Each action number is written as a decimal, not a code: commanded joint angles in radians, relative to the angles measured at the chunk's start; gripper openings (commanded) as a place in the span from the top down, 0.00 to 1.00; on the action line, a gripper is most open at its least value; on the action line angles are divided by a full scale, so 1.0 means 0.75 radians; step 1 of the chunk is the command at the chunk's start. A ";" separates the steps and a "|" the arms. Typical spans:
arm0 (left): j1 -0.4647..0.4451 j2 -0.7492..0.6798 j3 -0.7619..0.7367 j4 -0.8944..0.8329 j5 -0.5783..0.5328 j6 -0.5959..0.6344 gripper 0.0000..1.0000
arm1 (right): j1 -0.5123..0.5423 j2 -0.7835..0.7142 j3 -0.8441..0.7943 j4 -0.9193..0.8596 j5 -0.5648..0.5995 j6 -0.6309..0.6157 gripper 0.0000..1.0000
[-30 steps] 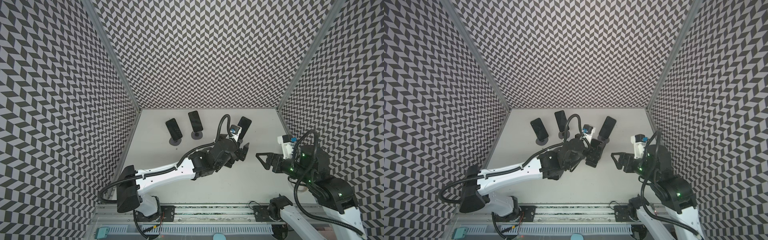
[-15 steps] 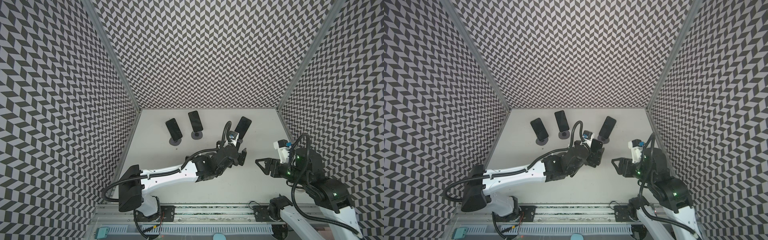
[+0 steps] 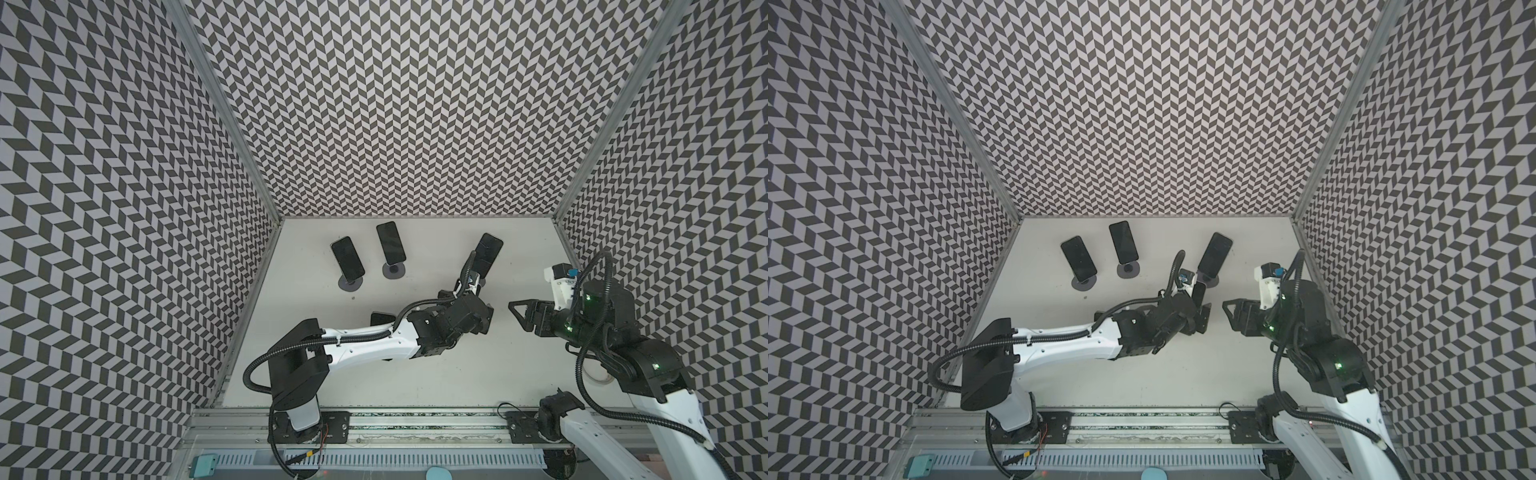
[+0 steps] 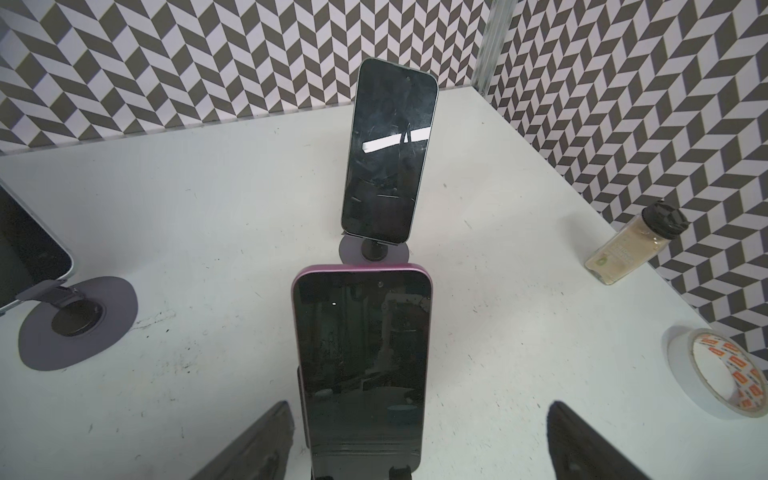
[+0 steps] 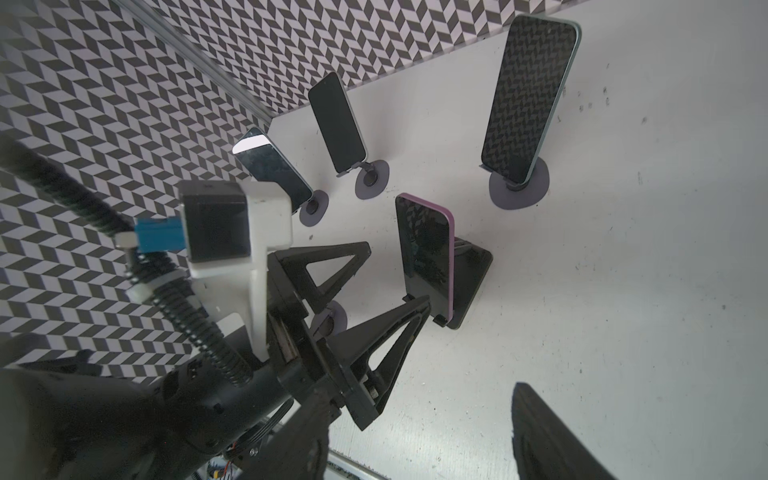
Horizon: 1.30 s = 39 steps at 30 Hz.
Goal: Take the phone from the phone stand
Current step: 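Move the left gripper over the purple-edged phone while the right gripper approaches, then lower the left gripper and close it on the purple-edged phone's top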
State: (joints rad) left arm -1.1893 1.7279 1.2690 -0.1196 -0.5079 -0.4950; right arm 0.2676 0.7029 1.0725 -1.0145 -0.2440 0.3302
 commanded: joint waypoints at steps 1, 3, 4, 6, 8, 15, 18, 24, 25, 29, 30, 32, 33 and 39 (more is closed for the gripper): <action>0.017 0.015 0.069 -0.018 -0.011 -0.033 0.04 | 0.029 0.004 0.048 0.087 0.087 -0.069 0.31; 0.017 0.017 0.058 0.000 -0.016 -0.014 0.04 | 0.044 -0.010 0.033 0.092 0.100 -0.079 0.31; 0.019 0.018 0.046 0.014 -0.018 -0.007 0.04 | 0.053 -0.016 0.025 0.090 0.105 -0.080 0.31; 0.021 0.017 0.033 0.022 0.002 -0.004 0.04 | 0.062 -0.027 0.012 0.082 0.110 -0.086 0.31; 0.033 0.022 0.032 0.009 0.049 -0.005 0.05 | 0.070 -0.040 0.002 0.076 0.110 -0.094 0.30; 0.038 0.014 0.000 -0.016 0.057 0.001 0.06 | 0.087 -0.058 -0.017 0.036 0.129 -0.107 0.30; 0.039 0.014 -0.017 -0.006 0.053 0.008 0.06 | 0.094 -0.065 -0.024 0.033 0.128 -0.111 0.30; 0.035 0.030 0.001 -0.008 0.047 0.047 0.05 | 0.095 -0.061 -0.019 0.038 0.124 -0.111 0.29; 0.035 0.034 0.005 -0.009 0.043 0.054 0.05 | 0.095 -0.062 -0.018 0.036 0.125 -0.111 0.29; 0.035 0.030 0.002 -0.009 0.039 0.076 0.05 | 0.095 -0.069 -0.008 0.031 0.126 -0.107 0.29; 0.035 0.030 -0.003 -0.003 0.051 0.091 0.05 | 0.095 -0.072 -0.006 0.031 0.127 -0.105 0.29; 0.035 0.026 -0.012 0.017 0.079 0.129 0.06 | 0.095 -0.072 -0.009 0.031 0.125 -0.103 0.29; 0.035 0.025 -0.015 0.023 0.080 0.130 0.06 | 0.095 -0.073 -0.010 0.031 0.125 -0.100 0.29; 0.038 0.010 -0.019 0.027 0.060 0.184 0.05 | 0.095 -0.057 -0.007 0.043 0.111 -0.093 0.29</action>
State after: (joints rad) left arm -1.1625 1.7412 1.2640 -0.1169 -0.4541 -0.3843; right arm 0.3317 0.6617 1.0611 -1.0176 -0.1608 0.2550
